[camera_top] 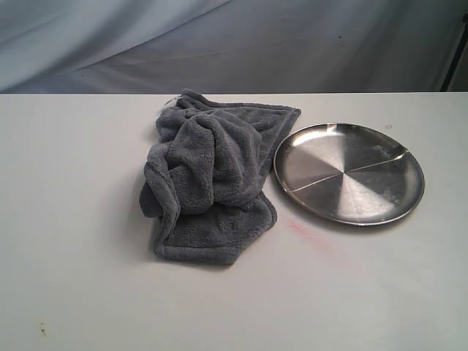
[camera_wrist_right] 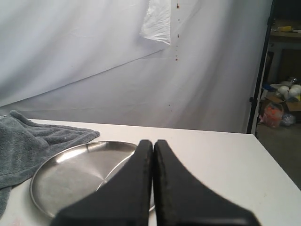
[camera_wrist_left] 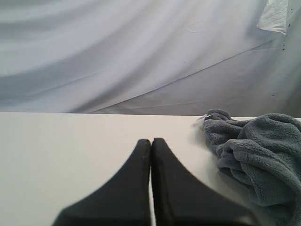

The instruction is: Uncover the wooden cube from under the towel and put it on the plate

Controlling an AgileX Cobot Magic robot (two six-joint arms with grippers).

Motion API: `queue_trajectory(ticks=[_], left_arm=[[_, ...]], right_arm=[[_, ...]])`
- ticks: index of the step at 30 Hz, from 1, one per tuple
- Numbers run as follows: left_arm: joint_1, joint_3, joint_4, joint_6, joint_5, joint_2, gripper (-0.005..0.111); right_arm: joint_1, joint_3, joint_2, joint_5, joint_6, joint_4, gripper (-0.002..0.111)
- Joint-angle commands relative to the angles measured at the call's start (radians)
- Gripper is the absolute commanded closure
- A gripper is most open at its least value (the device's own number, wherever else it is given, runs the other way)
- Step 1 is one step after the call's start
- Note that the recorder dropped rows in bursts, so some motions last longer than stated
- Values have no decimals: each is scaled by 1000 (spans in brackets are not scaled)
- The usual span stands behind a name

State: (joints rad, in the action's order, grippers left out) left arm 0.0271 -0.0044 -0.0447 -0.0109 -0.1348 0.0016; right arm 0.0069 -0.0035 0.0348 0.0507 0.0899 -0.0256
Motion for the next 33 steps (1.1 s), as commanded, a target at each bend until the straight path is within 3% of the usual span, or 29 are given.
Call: queue_trajectory(ticks=[1, 6, 10, 15, 20, 28, 33], left_arm=[[1, 4, 1, 0, 2, -2, 105], [1, 4, 1, 3, 2, -2, 105], [1, 4, 1, 3, 2, -2, 105], [1, 4, 1, 1, 2, -2, 105], [1, 4, 1, 3, 2, -2, 105], [1, 4, 1, 3, 2, -2, 105], [1, 4, 1, 0, 2, -2, 105]], right_arm=[[-6, 4, -7, -21, -17, -71, 108], [-6, 2, -7, -51, -210, -155, 108], [-6, -125, -7, -8, -327, -111, 108], [-6, -394, 45, 207, -108, -109, 108], [24, -593, 252, 499, 44, -144, 108], [131, -746, 541, 837, 115, -199, 108], [201, -803, 737, 958, 103, -210, 108]])
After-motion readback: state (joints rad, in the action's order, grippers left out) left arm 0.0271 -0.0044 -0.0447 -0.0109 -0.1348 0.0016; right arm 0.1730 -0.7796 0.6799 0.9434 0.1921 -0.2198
